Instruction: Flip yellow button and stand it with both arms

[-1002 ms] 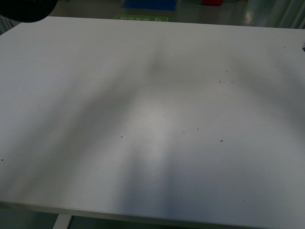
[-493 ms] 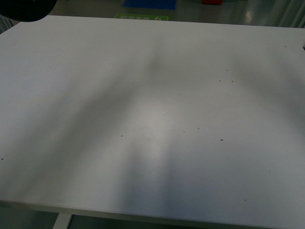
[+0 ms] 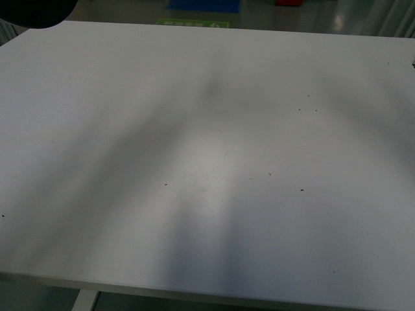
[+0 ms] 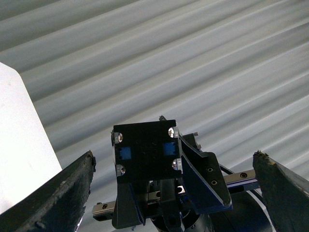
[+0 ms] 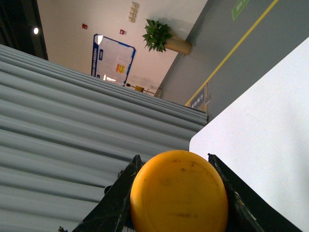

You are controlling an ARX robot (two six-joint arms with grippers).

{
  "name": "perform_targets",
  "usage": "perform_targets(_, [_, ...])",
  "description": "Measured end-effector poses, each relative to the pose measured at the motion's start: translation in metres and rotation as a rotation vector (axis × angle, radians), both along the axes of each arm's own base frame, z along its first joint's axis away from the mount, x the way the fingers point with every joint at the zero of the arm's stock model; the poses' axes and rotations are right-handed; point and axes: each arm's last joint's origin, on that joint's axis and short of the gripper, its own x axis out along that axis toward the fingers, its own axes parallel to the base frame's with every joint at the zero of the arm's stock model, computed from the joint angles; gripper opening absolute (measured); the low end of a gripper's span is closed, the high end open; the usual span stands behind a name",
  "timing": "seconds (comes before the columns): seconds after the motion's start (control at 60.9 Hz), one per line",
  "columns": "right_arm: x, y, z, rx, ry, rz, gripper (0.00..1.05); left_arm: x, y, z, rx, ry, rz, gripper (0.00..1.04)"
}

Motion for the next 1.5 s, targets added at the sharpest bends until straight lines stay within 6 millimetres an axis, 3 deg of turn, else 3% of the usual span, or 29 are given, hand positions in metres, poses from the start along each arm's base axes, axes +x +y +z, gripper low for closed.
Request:
perform_targets(0.247, [-0.001,-0.005,-0.004,-0.003,0.006,-0.017,0.34,0.000,0.000,0.000,0.000,0.000,0.000,0.98])
perform_targets(0.362, [-0.016,-0.004,-0.011,-0.010,0.015,-0.030,0.34,0.000,0.000,0.000,-0.001,0.001,0.002,0.98])
perform_targets(0.411, [-0.019,-0.003,-0.009,-0.009,0.008,-0.032,0.34,0.000,-0.004,0.003,0.012,0.055,0.248,0.91])
perform_targets(0.444, [-0.022,-0.002,-0.007,-0.010,0.000,-0.034,0.34,-0.005,0.005,0.000,0.142,0.110,0.571,0.83])
perform_targets(0.526, [-0.026,-0.001,-0.010,-0.013,0.004,-0.037,0.34,-0.034,0.037,-0.012,0.599,0.024,1.046,0.67])
perform_targets(0.641, [-0.031,-0.003,-0.014,-0.017,0.012,-0.057,0.34,-0.068,0.083,-0.025,0.988,-0.179,1.269,0.46])
perform_targets(0.723, [-0.033,-0.002,-0.015,-0.018,0.015,-0.052,0.34,-0.084,0.102,-0.035,1.108,-0.235,1.293,0.34])
perform_targets(0.838, [-0.039,0.001,-0.017,-0.022,0.015,-0.049,0.34,-0.121,0.126,-0.057,1.216,-0.310,1.251,0.04])
perform_targets(1.052, [-0.042,0.001,-0.014,-0.023,0.005,-0.048,0.34,-0.162,0.154,-0.073,1.240,-0.320,1.263,0.04])
perform_targets(1.495, [-0.042,-0.004,-0.019,-0.034,0.009,-0.067,0.34,-0.207,0.175,-0.088,1.243,-0.328,1.253,0.04])
